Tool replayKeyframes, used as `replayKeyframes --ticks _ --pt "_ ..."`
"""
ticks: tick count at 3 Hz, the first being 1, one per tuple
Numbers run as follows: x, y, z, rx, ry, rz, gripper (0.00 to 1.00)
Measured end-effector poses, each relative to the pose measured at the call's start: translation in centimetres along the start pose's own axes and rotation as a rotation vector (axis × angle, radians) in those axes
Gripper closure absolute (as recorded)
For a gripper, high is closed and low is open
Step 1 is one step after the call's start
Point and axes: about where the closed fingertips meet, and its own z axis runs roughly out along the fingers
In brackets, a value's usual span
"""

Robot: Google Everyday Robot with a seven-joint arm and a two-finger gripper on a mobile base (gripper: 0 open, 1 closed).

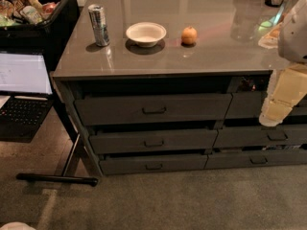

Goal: Open middle drawer

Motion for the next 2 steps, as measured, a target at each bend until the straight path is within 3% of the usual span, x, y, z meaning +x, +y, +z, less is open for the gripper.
replayKeyframes --ticks 1,2 --pt "0.00 0.00 0.00 0.000 0.000 0.000 0.00" --pt "0.21 -0.09 0.68 0.033 -0.036 0.005 0.00"
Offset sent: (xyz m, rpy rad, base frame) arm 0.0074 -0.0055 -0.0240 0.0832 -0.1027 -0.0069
